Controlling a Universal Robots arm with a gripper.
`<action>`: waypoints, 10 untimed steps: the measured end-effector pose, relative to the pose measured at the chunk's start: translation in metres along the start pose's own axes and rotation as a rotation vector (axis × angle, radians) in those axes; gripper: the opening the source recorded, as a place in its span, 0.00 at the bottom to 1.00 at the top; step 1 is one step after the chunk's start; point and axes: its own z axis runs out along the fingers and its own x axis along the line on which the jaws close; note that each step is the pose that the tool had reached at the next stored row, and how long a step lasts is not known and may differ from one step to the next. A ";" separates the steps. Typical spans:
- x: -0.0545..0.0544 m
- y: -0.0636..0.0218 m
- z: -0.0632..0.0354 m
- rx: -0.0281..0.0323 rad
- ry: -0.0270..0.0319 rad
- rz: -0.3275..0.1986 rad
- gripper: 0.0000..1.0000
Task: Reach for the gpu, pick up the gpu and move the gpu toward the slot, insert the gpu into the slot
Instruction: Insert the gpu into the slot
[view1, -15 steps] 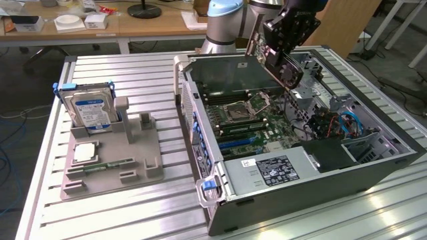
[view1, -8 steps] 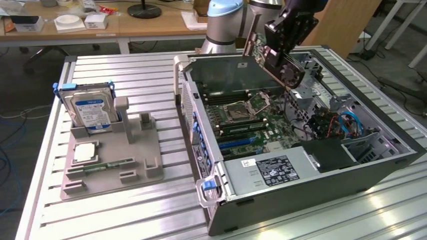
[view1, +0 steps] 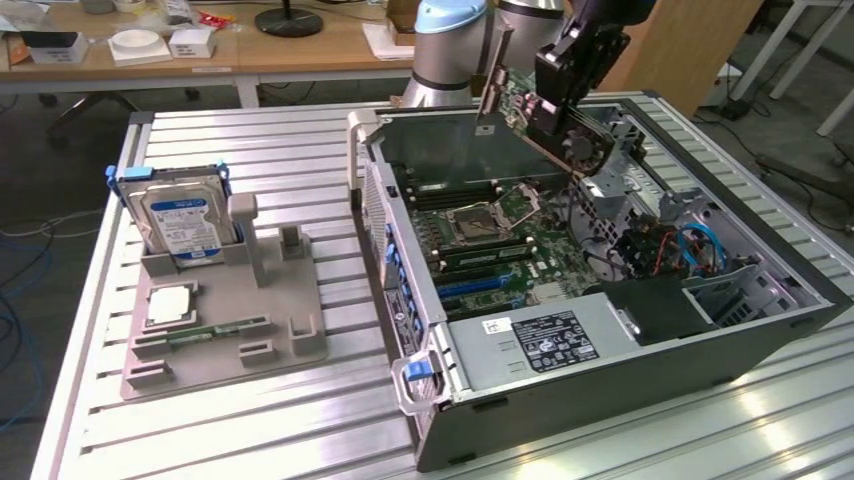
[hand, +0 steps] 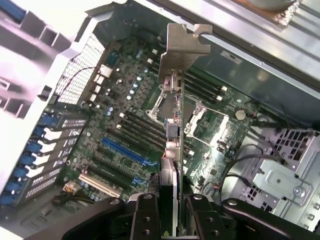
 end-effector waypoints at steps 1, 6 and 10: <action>0.000 0.0000 0.0000 0.0003 0.0010 -0.016 0.27; 0.000 0.0000 0.0001 0.0018 0.0052 -0.090 0.27; 0.000 0.0000 0.0002 0.0030 0.0087 -0.151 0.27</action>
